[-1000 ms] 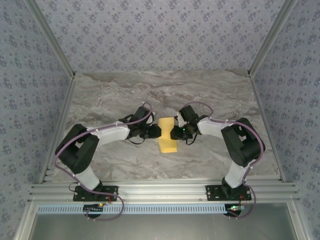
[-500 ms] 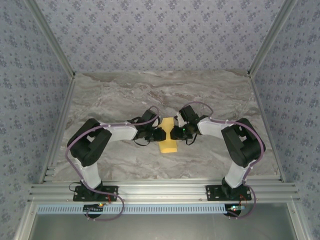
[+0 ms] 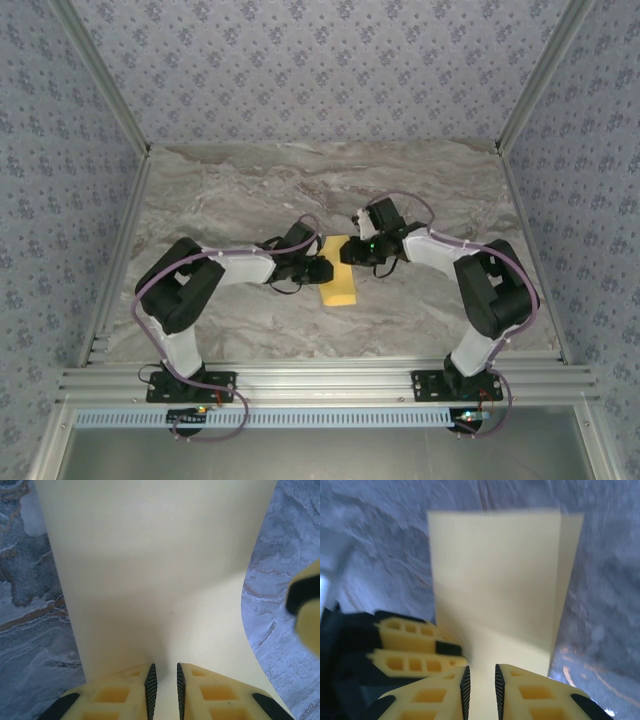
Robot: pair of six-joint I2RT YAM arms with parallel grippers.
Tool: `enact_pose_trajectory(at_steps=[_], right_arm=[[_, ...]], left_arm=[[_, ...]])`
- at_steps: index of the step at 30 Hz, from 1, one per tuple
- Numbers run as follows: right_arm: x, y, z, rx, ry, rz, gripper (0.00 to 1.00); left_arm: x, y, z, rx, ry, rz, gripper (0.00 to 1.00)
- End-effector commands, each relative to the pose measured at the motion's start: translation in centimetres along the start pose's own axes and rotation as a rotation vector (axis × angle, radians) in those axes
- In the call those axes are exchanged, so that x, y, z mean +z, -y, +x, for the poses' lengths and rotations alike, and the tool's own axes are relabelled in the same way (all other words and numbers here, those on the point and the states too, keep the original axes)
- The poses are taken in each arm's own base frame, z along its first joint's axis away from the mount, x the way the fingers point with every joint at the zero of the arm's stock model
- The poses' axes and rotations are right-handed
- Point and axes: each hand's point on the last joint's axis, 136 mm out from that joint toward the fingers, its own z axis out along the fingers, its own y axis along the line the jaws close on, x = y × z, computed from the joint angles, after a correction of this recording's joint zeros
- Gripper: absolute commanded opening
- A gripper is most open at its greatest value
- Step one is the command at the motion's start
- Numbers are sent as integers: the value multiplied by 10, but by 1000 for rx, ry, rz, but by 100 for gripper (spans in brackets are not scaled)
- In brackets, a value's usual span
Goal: Fold a paper plane with a square sheet of paper (fold left side to right side)
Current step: Hold the square sheet of paper at the center of the table, then first fold the square sheet of paper in half at the center of the table.
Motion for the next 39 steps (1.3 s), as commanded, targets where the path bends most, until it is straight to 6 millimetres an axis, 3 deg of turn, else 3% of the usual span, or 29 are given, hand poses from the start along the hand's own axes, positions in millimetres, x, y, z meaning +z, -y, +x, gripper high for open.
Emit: enact_pose_trajectory(at_steps=[1,5,10,15,26,30,33,39], right_arm=[[11,-8,-15,-5,5,-44,25],[30,-4,-17,23,-17,-60,24],[50,11,-6,66,-74,-16,24],[58,30,10,108,-121,48,24],[61,40,24,138,-142,73,24],[61,41,26,140,-147,74,24],[61,42,27,142,-147,75,24],[59,45,28,142,-142,91,24]], left_arm=[[11,-31,38,-35,-106,-104,21],[10,-31,38,-32,-105,-105,21],[6,-28,38,-8,-102,-94,21],[-1,-20,46,36,-109,-58,21],[-4,-6,113,156,-201,-24,19],[-5,1,125,139,-192,11,20],[-11,12,123,138,-167,43,20],[-41,39,94,137,-49,131,22]])
